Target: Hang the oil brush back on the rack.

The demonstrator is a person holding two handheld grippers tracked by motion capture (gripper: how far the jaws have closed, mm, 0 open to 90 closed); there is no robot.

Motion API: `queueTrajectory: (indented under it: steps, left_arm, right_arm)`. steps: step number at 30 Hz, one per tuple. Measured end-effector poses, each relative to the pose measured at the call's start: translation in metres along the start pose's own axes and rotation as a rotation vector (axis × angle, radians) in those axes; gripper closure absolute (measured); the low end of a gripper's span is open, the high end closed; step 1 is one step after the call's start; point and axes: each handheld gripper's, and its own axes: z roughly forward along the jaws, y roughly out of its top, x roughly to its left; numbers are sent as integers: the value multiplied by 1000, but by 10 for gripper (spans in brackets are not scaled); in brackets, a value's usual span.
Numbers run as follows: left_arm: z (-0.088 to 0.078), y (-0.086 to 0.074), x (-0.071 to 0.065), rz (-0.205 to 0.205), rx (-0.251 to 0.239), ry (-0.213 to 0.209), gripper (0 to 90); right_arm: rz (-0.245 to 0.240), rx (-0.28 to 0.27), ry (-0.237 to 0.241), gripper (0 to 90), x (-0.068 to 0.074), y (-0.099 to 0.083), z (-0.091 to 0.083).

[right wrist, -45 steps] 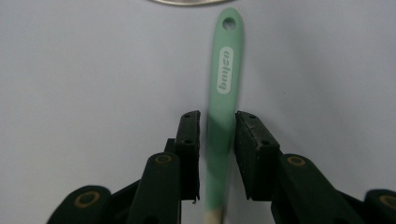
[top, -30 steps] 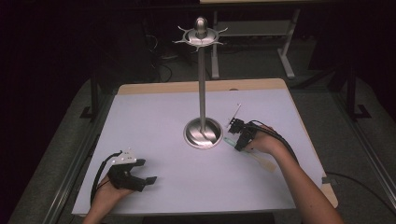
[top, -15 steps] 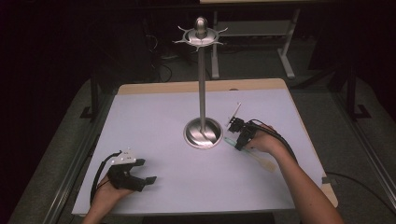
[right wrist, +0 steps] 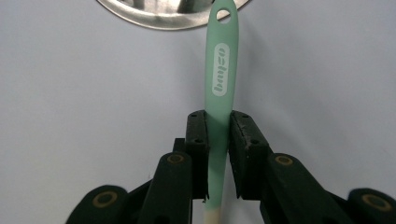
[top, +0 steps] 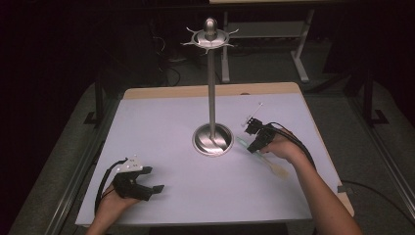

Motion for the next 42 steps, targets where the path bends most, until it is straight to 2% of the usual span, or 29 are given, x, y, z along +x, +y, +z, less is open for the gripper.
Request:
queueTrajectory:
  steps: [3, 10, 12, 16, 24, 27, 29, 34, 42]
  left_arm:
    - [0, 0, 0, -1, -1, -1, 133]
    - [0, 0, 0, -4, -1, -2, 132]
    - [0, 0, 0, -4, -1, -2, 133]
    - [0, 0, 0, -3, 0, -2, 133]
    - [0, 0, 0, -3, 1, -1, 132]
    - [0, 0, 0, 2, 0, 0, 133]
    - [0, 0, 0, 2, 0, 0, 133]
    - [0, 0, 0, 2, -1, -1, 133]
    - [0, 0, 0, 4, -1, -1, 133]
  right_arm:
    - [30, -44, 22, 779, -2, -5, -5]
    - [44, -150, 29, 779, -6, -18, -20]
    - [31, -188, 20, 779, -6, -21, -26]
    - [50, -253, 21, 779, -3, -27, -39]
    - [59, -432, 35, 780, 1, -40, -63]
    - [46, -471, 37, 780, 2, -42, -66]
    - [55, -498, 38, 780, 2, -44, -70]
    - [54, -613, 49, 781, 2, -52, -78]
    - [46, -698, 70, 781, 2, -59, -81]
